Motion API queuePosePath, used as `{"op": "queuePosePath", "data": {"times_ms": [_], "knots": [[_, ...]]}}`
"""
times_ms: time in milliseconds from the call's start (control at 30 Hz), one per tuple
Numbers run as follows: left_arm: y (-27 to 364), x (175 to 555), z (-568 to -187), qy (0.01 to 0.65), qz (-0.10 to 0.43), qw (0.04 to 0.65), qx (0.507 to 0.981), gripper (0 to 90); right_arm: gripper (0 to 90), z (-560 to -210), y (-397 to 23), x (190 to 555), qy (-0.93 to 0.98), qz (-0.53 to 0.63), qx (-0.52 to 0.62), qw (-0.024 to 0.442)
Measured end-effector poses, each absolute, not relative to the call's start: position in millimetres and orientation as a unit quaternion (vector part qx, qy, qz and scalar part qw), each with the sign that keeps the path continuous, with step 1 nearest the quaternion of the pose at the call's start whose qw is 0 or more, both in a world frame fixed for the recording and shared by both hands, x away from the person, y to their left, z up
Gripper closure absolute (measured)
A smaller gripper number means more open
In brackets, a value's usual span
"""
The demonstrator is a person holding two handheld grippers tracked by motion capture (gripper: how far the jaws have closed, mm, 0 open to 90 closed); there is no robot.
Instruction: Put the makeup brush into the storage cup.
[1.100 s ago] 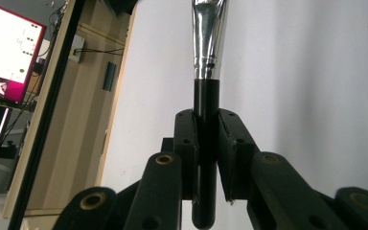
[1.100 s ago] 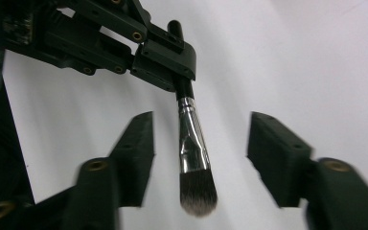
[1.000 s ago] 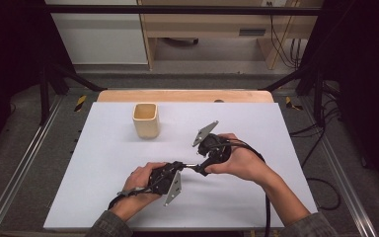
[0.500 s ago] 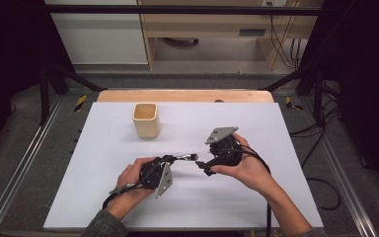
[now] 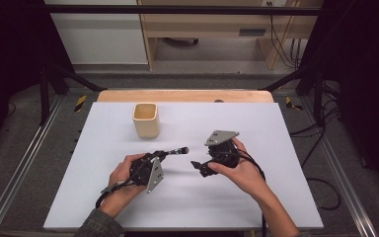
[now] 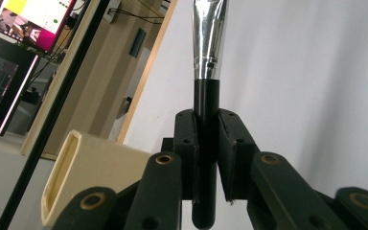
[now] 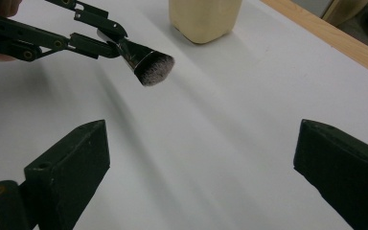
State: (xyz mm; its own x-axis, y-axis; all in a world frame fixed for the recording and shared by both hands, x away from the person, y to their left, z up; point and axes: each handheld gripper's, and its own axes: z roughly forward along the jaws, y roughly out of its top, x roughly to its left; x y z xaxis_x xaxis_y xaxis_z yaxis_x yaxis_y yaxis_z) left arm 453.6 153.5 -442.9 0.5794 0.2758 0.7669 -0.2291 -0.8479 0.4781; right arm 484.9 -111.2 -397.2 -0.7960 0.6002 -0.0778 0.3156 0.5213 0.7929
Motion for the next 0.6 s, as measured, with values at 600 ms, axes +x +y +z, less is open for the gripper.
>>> {"op": "queuePosePath", "data": {"times_ms": [600], "knots": [[175.8,457.1,-432.7,0.084,0.459,0.318,0.825,79.1,7.4,-413.9,-130.2,479.7,0.830,0.418,0.289,0.231]]}}
